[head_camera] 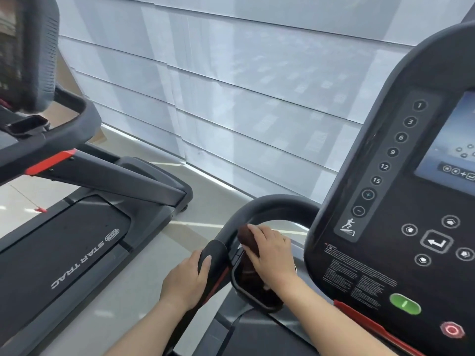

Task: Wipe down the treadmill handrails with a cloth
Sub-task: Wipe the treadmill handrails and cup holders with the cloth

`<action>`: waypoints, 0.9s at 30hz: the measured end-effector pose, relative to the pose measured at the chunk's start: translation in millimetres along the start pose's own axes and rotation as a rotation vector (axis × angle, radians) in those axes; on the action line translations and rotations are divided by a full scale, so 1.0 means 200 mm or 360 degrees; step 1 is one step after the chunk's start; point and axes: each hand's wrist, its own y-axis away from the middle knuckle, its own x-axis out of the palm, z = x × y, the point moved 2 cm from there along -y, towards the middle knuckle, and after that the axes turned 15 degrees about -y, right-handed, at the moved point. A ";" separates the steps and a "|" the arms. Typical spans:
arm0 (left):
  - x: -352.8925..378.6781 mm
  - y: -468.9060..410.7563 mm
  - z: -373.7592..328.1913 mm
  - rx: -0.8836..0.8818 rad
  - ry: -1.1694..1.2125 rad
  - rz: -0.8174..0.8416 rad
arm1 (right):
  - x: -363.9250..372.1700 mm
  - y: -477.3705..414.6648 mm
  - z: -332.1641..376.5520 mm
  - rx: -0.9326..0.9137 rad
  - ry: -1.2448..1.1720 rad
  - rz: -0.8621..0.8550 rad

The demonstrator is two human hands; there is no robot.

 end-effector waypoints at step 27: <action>-0.02 -0.01 -0.01 -0.0009 0.0115 0.0060 | -0.02 -0.10 -0.04 0.0323 -0.0331 -0.0065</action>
